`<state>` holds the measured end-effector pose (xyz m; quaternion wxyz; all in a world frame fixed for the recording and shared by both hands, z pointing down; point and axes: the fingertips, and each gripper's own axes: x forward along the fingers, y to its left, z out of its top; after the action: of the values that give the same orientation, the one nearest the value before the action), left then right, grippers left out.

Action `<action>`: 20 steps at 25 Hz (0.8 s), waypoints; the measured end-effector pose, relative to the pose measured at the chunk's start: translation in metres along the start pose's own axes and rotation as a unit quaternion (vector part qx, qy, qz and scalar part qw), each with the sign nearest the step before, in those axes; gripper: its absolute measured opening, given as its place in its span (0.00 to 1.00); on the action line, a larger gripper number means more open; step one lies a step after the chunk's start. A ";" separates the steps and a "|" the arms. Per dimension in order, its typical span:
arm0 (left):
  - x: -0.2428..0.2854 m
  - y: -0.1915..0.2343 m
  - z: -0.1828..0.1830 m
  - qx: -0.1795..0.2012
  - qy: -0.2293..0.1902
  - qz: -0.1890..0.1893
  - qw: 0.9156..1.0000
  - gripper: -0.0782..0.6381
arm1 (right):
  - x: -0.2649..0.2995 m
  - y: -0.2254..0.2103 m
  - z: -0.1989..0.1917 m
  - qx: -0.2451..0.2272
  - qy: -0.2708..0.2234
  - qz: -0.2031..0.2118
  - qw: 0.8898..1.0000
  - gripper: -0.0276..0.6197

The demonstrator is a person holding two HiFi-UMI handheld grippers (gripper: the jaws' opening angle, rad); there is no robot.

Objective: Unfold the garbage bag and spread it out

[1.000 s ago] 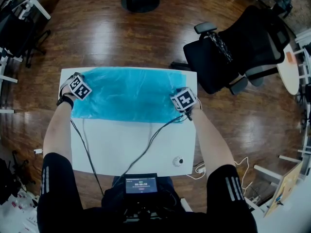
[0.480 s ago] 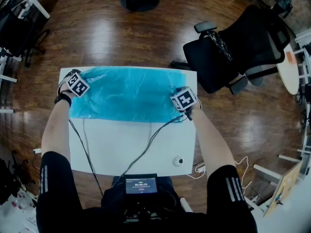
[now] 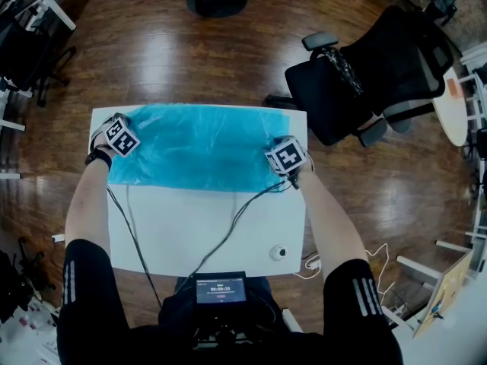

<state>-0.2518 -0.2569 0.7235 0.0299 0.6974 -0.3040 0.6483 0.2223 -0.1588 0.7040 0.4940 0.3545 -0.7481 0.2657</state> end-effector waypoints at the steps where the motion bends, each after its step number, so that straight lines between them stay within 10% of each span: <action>1: -0.001 0.000 0.000 0.008 -0.003 0.009 1.000 0.12 | 0.000 0.000 0.000 0.001 0.001 0.000 1.000 0.41; 20: -0.098 -0.002 0.037 0.010 -0.149 0.110 0.983 0.11 | 0.003 -0.004 -0.001 0.010 -0.004 -0.012 1.000 0.41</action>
<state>-0.2153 -0.2338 0.6278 -0.0945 0.7488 -0.3732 0.5395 0.2252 -0.1618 0.7073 0.4909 0.3693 -0.7430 0.2657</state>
